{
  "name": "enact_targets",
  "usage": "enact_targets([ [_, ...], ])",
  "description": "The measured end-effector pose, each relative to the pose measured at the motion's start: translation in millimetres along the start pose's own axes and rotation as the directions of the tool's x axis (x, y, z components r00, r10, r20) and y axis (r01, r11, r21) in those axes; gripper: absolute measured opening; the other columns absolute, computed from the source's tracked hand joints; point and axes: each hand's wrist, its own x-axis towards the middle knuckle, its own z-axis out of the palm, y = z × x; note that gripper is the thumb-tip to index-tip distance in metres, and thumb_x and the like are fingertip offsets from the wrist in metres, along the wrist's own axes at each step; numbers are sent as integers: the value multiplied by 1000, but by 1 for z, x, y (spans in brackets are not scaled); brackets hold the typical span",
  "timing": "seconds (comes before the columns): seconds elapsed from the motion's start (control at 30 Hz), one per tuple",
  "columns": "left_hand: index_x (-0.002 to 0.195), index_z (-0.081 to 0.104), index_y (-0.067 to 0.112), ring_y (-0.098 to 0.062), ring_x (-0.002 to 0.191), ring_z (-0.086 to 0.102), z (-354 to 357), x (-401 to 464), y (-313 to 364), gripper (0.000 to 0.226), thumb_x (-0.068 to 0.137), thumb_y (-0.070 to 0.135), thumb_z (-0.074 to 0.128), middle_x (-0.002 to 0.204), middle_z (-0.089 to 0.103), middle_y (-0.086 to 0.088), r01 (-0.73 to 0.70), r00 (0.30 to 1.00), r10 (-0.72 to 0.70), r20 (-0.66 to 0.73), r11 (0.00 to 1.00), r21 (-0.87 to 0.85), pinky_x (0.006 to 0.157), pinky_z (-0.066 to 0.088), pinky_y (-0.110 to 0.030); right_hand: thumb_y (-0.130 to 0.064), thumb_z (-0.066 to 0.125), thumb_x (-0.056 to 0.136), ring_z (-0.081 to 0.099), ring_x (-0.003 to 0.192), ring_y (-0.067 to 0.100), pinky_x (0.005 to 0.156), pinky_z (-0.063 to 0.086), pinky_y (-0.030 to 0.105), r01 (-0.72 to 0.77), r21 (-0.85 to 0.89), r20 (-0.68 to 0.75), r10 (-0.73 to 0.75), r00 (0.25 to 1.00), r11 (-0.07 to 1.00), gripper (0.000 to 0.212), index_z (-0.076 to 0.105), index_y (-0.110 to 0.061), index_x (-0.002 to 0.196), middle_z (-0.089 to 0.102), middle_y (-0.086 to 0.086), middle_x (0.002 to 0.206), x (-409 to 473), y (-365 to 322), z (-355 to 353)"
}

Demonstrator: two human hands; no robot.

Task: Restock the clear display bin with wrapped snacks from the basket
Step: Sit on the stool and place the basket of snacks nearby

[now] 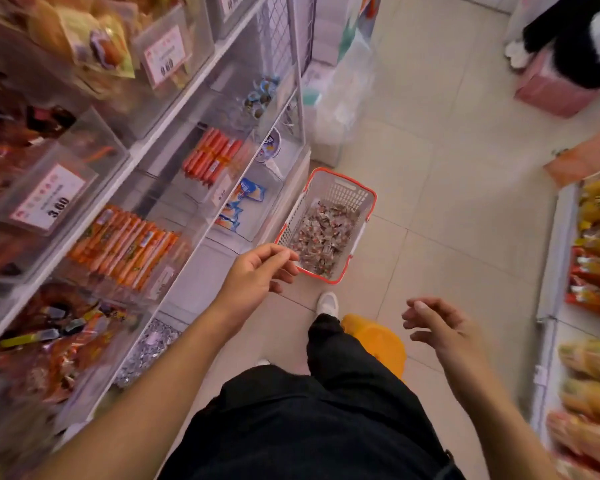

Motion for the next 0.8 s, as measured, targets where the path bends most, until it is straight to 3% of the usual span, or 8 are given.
enact_targets([
  [0.27,87,74,27,-14,77,65,-37,17,-16,28,102,19,52,83,71,-2,-41,982,11,-190,988,-152,63,52,-18,-13,57,97,66,73,16,62,53,25,104,-205,292,-41,956,973,14,70,-14,93,72,7,80,94,-59,47],
  [0.5,83,75,32,-9,73,65,-68,-12,-76,32,102,18,52,80,72,2,41,874,-150,-462,971,-237,60,49,-18,-9,57,97,64,68,16,59,52,23,218,-366,607,54,793,905,12,67,-2,96,70,11,79,147,-60,126],
  [0.6,82,73,29,-10,72,65,-52,4,-101,29,101,19,53,79,72,1,103,801,-250,-544,953,-285,62,46,-23,-10,59,96,62,65,13,57,50,24,268,-463,705,168,689,845,12,67,-2,93,69,-2,69,189,-32,151],
  [0.7,81,72,28,-9,70,66,-25,39,-145,27,100,20,54,77,72,3,149,716,-339,-611,928,-341,58,45,-20,-12,60,95,61,62,11,58,50,29,350,-550,756,273,595,759,11,68,-9,88,68,-4,66,250,23,178],
  [0.8,82,72,27,-9,68,67,8,90,-222,24,100,24,55,77,73,3,185,642,-462,-612,868,-461,56,47,-17,-6,59,89,61,59,11,58,48,30,425,-619,751,340,566,660,21,66,-20,77,68,-4,65,319,107,209],
])
